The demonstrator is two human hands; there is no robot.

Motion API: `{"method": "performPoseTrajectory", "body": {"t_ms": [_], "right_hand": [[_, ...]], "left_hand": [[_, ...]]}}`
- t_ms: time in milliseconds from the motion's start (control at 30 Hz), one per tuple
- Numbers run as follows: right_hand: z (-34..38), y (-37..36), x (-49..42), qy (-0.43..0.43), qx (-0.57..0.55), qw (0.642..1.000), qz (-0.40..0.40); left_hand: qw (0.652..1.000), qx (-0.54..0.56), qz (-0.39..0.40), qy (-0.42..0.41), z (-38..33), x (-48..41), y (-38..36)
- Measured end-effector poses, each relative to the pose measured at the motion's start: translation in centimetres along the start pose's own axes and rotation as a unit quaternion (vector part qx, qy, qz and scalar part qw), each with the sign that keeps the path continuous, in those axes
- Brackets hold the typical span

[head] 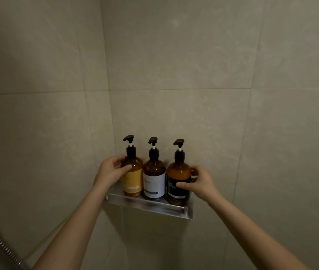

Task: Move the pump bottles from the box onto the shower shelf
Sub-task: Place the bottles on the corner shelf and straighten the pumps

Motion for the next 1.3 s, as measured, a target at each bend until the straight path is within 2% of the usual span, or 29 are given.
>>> {"method": "performPoseTrajectory", "body": {"t_ms": [400,733,833,900,1000,1067,1233,1300], "right_hand": [[-0.4,0.2,-0.2,0.03,0.017,0.999,0.042],[-0.1,0.5,-0.2,0.019,0.015,0.998,0.056],[1.4,1.8,0.2,0.007,-0.051,0.999,0.007],[2.6,3.0,0.4,0.029,-0.103,0.993,-0.056],[4.2,3.5,0.5,0.044,-0.103,0.993,-0.031],[4.6,3.0,0.5,0.033,-0.08,0.996,0.01],[3.6,1.8,0.6,-0.003,-0.07,0.997,0.036],[3.0,1.3,0.6,-0.018,-0.059,0.996,0.057]], "left_hand": [[1.0,0.004,0.009,0.009,0.2,-0.4,0.2],[1.0,0.009,0.012,0.014,0.8,-0.9,0.1],[1.0,-0.011,0.0,0.015,0.6,-0.4,-0.2],[0.997,-0.042,-0.065,-0.011,0.0,0.6,-0.2],[0.981,-0.045,-0.161,-0.101,-1.9,3.1,-1.0],[0.978,-0.04,-0.16,-0.126,-3.2,4.5,-2.4],[0.984,-0.078,-0.076,-0.139,-4.3,6.5,-6.9],[0.98,-0.084,-0.082,-0.159,-4.6,6.9,-7.6]]}}
Point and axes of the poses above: each hand's wrist, its own x-axis away from the middle knuckle, its own y-axis out of the back of the hand, z = x × y, the point moved 3 cm from there along -x, towards the middle knuckle, and after that the axes turned 4 degrees about -y, right-handed, at the moved point
